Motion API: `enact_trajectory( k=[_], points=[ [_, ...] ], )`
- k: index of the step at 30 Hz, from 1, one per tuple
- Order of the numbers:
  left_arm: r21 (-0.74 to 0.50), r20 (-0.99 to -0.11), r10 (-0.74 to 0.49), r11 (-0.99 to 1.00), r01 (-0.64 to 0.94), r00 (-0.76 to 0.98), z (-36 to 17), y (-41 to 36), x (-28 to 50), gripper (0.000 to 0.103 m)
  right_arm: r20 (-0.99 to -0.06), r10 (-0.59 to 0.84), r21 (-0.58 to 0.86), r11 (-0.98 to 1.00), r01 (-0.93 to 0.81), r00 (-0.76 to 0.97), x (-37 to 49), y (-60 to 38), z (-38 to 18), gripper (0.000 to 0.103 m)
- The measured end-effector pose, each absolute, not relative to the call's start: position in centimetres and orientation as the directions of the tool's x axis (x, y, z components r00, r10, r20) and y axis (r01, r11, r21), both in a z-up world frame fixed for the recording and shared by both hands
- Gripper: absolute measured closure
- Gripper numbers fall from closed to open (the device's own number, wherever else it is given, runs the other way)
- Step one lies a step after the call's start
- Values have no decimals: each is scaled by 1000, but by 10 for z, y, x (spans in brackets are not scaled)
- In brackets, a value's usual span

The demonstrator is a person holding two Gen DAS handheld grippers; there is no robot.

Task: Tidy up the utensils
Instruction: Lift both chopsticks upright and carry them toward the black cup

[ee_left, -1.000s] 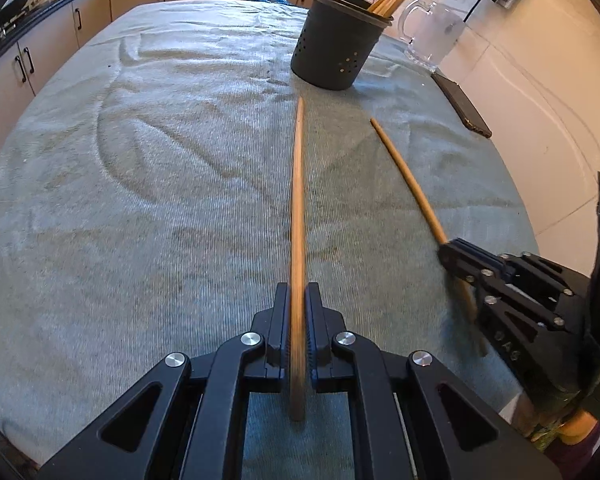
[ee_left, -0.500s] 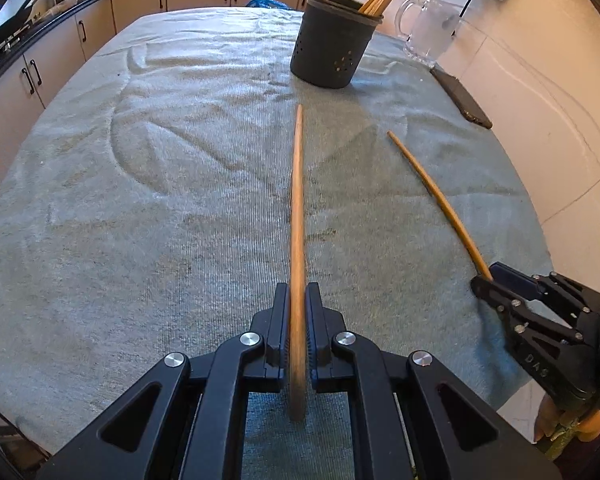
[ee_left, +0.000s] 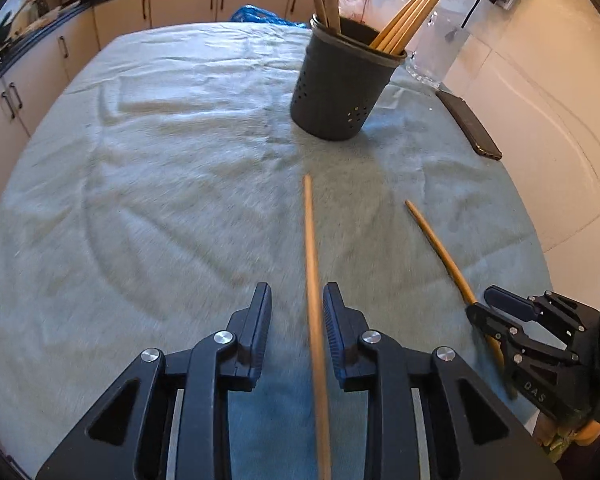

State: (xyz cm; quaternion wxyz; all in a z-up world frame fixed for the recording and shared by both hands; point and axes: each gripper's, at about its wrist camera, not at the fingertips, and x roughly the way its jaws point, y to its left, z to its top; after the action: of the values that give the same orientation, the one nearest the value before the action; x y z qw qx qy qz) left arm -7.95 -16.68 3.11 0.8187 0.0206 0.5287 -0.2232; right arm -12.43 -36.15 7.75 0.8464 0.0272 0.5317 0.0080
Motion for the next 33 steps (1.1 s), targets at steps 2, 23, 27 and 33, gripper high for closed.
enact_trajectory(
  k=[2,23,27,33],
  points=[
    [-204,-881,-344,896,395,326,27,-174,-71,78,-903,40,51,999,13,427,-113,-361,76,72],
    [-182,-877,-339,890,418,340,23,-193,-43,97,-892,22,50,997,51,452,-43,-354,78,96],
    [-173,-841,-357,889,424,407,50,-184,-57,97,-848,43,84,995,54,528,-54,-358,101,96],
    [-195,-766,-421,872,449,486,97,-175,-84,97,-760,47,109,992,56,648,-77,-359,151,96]
  ],
)
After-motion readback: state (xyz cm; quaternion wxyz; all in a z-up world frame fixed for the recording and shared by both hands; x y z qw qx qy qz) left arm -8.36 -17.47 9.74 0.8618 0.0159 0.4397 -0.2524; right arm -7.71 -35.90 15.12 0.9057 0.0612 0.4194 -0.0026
